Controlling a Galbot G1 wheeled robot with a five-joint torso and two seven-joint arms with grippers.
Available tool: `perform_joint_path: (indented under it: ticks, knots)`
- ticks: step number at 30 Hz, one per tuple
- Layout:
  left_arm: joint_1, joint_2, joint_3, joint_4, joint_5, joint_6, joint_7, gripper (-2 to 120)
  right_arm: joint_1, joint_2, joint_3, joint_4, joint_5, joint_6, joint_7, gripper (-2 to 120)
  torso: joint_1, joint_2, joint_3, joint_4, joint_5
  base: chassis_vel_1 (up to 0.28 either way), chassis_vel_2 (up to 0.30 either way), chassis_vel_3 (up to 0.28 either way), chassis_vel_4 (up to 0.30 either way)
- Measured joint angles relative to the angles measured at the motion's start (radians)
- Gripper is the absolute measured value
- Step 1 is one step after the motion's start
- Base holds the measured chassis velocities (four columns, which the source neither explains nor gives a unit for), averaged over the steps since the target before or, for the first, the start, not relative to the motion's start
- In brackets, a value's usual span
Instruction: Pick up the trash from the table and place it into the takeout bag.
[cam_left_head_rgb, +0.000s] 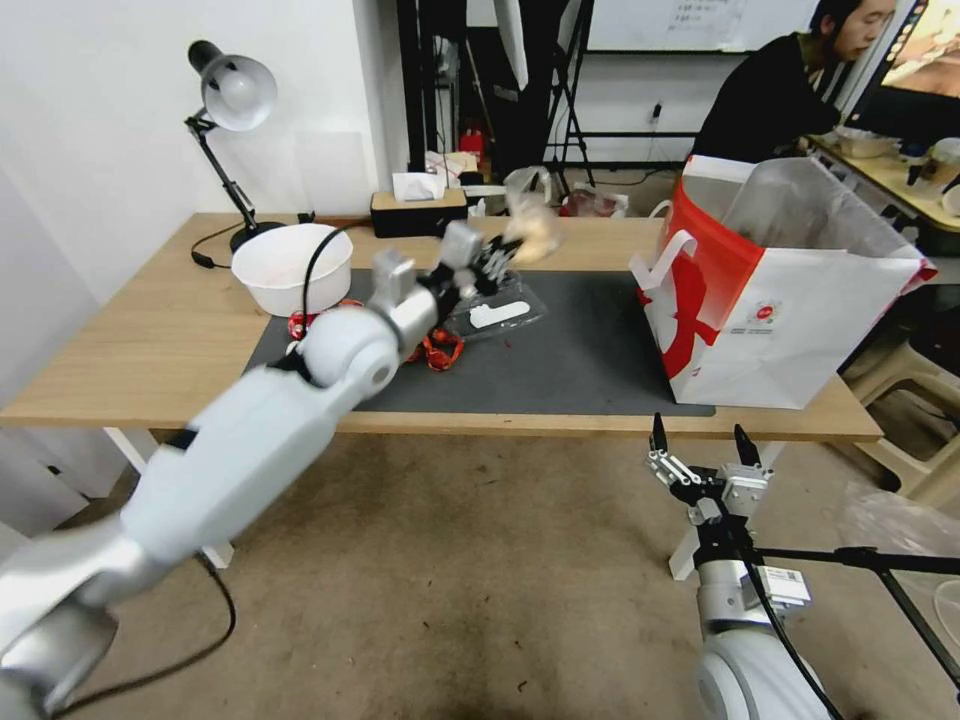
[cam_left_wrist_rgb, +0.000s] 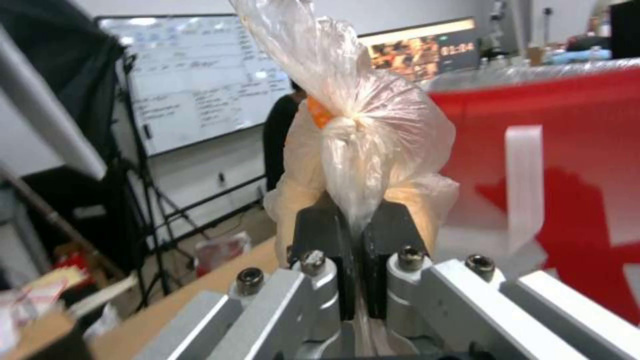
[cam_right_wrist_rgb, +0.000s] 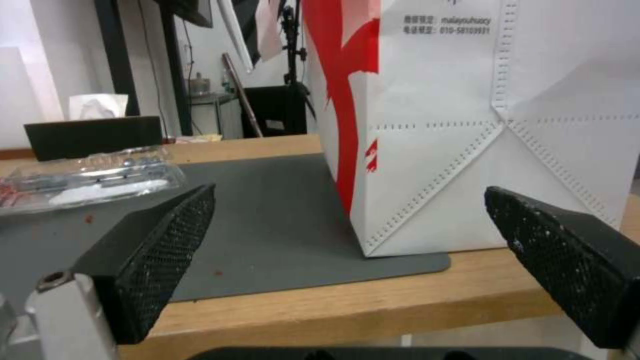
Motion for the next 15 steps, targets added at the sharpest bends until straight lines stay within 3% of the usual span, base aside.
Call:
perform_joint_path:
  ticks: [1,2,3,7,15]
  knots:
    - [-0.049,-0.017,0.039,0.017,-0.014,0.004,-0.002,1,0.000,0.003,0.001,0.001,0.000,0.000,0.000,100,0.000,0.000,0.000,0.0000,-0.0001,0.000,0.000,0.000,0.000]
    - [-0.148,-0.074,0.114,0.063,-0.042,0.006,-0.005,1,-0.003,0.012,0.006,0.005,-0.001,0.000,0.001,100,0.000,0.000,0.000,-0.0001,-0.0001,0.000,0.000,0.000,0.000]
    - [-0.148,-0.074,0.114,0.063,-0.042,0.006,-0.005,1,-0.003,0.012,0.006,0.005,-0.001,0.000,0.001,100,0.000,0.000,0.000,-0.0001,-0.0001,0.000,0.000,0.000,0.000]
    - [-0.265,-0.178,0.192,0.138,-0.062,0.012,-0.006,1,-0.007,0.020,0.007,0.005,-0.005,0.000,0.003,100,0.000,0.000,0.000,-0.0002,-0.0002,0.000,0.000,0.000,0.000]
    - [-0.405,-0.273,0.274,0.244,-0.104,0.028,0.000,1,-0.009,0.027,0.010,0.002,-0.005,0.006,0.003,100,0.000,0.000,0.000,0.0001,-0.0002,0.000,0.000,0.000,0.000]
